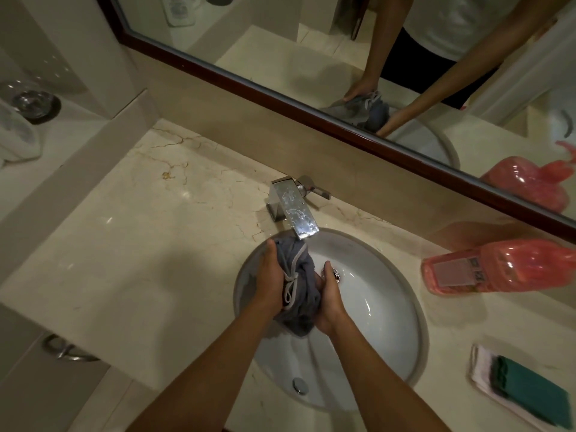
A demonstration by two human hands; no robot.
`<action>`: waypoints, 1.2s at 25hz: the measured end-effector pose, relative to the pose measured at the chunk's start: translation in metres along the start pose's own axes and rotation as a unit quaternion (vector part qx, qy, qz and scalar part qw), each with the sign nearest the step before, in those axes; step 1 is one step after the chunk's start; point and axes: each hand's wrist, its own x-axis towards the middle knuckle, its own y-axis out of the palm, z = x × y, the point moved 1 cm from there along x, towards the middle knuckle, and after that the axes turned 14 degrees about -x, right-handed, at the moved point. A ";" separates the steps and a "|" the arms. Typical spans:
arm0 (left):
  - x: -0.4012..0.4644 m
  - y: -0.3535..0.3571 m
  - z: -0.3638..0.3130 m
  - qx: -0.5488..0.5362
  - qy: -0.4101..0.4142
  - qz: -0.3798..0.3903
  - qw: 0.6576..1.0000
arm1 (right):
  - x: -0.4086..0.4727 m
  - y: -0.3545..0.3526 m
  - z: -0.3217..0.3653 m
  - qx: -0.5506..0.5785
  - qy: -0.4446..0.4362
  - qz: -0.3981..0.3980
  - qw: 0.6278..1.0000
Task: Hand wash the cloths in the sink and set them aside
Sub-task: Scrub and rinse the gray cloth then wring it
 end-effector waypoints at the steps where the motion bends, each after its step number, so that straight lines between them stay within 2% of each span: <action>1: 0.001 -0.001 0.002 -0.002 0.005 0.005 1.000 | 0.002 -0.001 -0.007 0.048 0.022 0.019 0.998; 4: 0.003 -0.009 0.007 0.033 0.044 0.002 0.998 | 0.003 0.000 -0.007 0.147 0.020 0.056 0.987; 8: 0.011 -0.026 0.013 0.130 0.091 -0.039 0.987 | 0.004 0.003 0.015 0.167 -0.046 0.038 0.984; 9: 0.012 -0.031 0.016 0.121 0.085 -0.045 0.988 | 0.006 0.003 0.019 0.162 -0.053 0.032 0.985; 11: 0.014 -0.036 0.020 0.036 0.025 -0.028 0.999 | 0.008 0.004 0.024 0.168 -0.057 0.045 0.983; 14: 0.016 -0.030 0.013 -0.099 -0.067 0.046 0.992 | 0.014 0.000 0.023 0.165 -0.039 0.059 0.984; 18: 0.023 -0.018 0.004 -0.136 -0.075 0.074 0.985 | 0.018 0.004 0.022 0.169 0.014 0.078 0.982; 19: 0.022 -0.014 0.006 -0.123 -0.086 0.087 0.985 | 0.020 0.005 0.023 0.152 0.005 0.054 0.987; 21: 0.023 -0.009 0.010 -0.102 -0.063 0.085 0.989 | 0.031 0.000 0.023 0.080 -0.039 -0.044 0.995; 22: 0.027 -0.009 0.013 -0.100 -0.028 0.071 0.992 | 0.037 -0.005 0.023 0.033 -0.073 -0.101 0.992; 24: 0.033 -0.010 0.017 -0.089 0.046 0.054 0.993 | 0.042 -0.009 0.023 -0.015 -0.139 -0.153 0.978; 26: 0.032 -0.009 0.020 -0.068 0.084 0.053 0.993 | 0.045 -0.011 0.020 0.021 -0.115 -0.082 0.990; 28: 0.030 -0.010 0.020 -0.045 0.084 0.057 0.994 | 0.040 -0.008 0.020 0.045 -0.072 0.004 0.996; 30: 0.031 -0.009 0.017 0.004 0.113 0.019 0.993 | 0.041 -0.006 0.018 0.031 -0.081 0.013 0.996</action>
